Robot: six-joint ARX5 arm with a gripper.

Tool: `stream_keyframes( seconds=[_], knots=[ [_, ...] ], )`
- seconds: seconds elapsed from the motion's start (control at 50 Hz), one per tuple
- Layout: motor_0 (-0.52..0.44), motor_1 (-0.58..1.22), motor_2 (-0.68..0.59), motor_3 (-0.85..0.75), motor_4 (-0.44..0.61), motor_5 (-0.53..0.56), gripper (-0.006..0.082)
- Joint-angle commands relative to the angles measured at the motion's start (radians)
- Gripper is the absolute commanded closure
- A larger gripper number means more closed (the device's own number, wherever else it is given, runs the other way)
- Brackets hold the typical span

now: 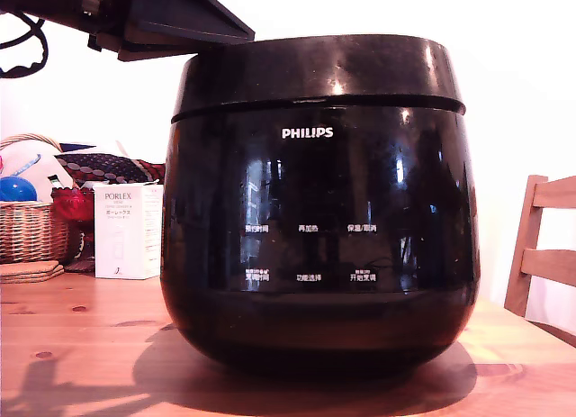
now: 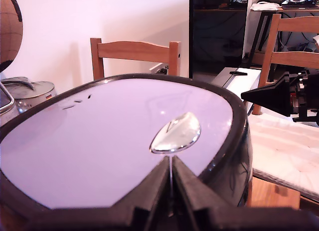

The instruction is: Close the rice cooker by pressing the lid down with medium force

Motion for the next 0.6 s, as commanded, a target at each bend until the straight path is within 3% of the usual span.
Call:
stream_keyframes(
  seconds=[0.0,0.58],
  knots=[
    [-0.001,0.098,-0.094,-0.107,-0.014,0.012,0.0788],
    [-0.051,0.177,-0.094,-0.138,-0.016,0.043,0.0788]
  ],
)
